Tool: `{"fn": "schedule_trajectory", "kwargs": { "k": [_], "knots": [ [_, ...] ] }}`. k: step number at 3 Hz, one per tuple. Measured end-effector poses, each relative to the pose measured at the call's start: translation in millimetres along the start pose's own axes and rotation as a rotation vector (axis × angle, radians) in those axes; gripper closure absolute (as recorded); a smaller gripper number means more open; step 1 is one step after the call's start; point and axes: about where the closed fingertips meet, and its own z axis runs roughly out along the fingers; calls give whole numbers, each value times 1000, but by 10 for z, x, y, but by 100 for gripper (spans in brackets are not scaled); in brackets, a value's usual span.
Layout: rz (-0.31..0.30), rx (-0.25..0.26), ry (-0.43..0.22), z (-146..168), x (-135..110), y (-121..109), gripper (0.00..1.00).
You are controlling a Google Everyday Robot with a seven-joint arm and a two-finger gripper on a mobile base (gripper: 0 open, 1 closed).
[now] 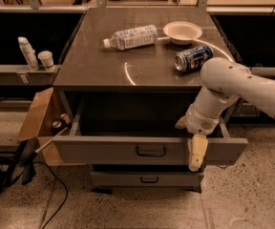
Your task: Open top drawer
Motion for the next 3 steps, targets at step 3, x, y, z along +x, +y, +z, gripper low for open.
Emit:
{"fn": "schedule_trajectory", "kwargs": {
  "k": [3],
  "knots": [
    [26, -113, -17, 86, 297, 165, 0]
  ]
}}
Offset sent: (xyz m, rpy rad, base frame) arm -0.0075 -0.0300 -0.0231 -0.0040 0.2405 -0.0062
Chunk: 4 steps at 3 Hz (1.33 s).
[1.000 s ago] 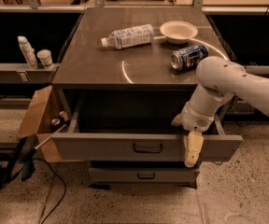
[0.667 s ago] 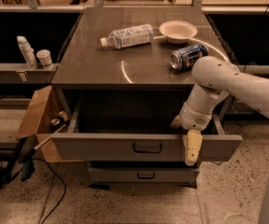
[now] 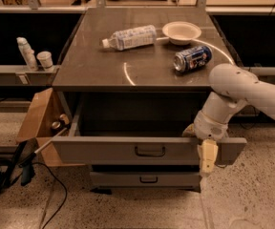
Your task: Open top drawer
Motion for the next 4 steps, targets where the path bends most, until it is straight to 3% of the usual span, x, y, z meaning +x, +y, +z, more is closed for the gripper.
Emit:
{"fn": "schedule_trajectory", "kwargs": {
  "k": [2, 3, 4],
  "knots": [
    [43, 99, -53, 14, 150, 519, 0],
    [117, 163, -106, 96, 299, 1074, 0],
    [117, 163, -106, 96, 299, 1074, 0]
  ]
}}
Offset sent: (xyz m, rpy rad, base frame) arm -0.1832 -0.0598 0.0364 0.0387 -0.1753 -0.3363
